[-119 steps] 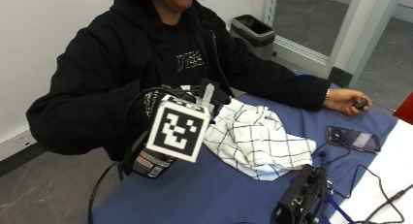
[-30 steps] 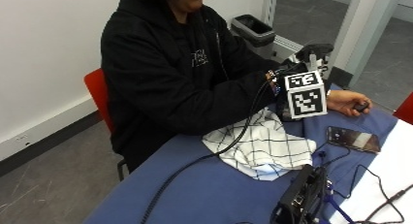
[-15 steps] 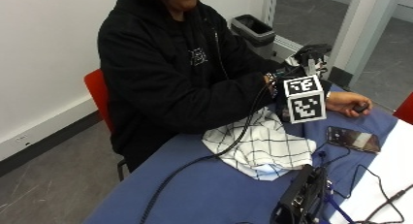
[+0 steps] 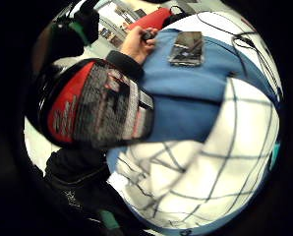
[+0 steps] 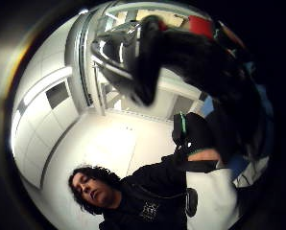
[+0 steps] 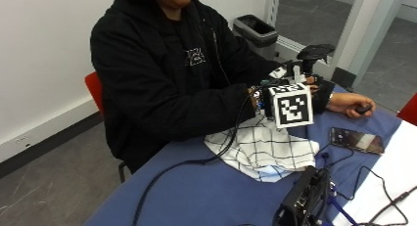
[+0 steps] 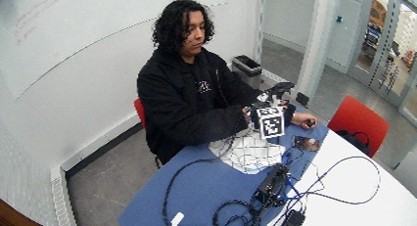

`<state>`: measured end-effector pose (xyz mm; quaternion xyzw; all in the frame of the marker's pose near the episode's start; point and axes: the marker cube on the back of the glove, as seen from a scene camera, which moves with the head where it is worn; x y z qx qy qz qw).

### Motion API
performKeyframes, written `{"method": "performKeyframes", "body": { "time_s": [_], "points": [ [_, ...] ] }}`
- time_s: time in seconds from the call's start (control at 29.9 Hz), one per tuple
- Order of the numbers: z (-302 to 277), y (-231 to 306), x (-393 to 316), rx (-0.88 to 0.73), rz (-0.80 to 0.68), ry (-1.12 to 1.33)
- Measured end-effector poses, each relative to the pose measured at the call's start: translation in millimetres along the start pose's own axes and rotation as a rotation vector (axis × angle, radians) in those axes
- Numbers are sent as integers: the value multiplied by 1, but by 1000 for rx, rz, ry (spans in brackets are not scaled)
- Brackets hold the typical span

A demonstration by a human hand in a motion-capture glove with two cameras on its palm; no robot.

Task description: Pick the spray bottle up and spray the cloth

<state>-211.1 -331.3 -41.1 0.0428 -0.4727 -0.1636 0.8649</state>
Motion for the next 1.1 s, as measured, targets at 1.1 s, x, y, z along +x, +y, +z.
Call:
{"method": "performKeyframes", "body": {
  "time_s": [1.1],
  "points": [
    [-82, 189, 29, -145, -34, 788]
  ]
}}
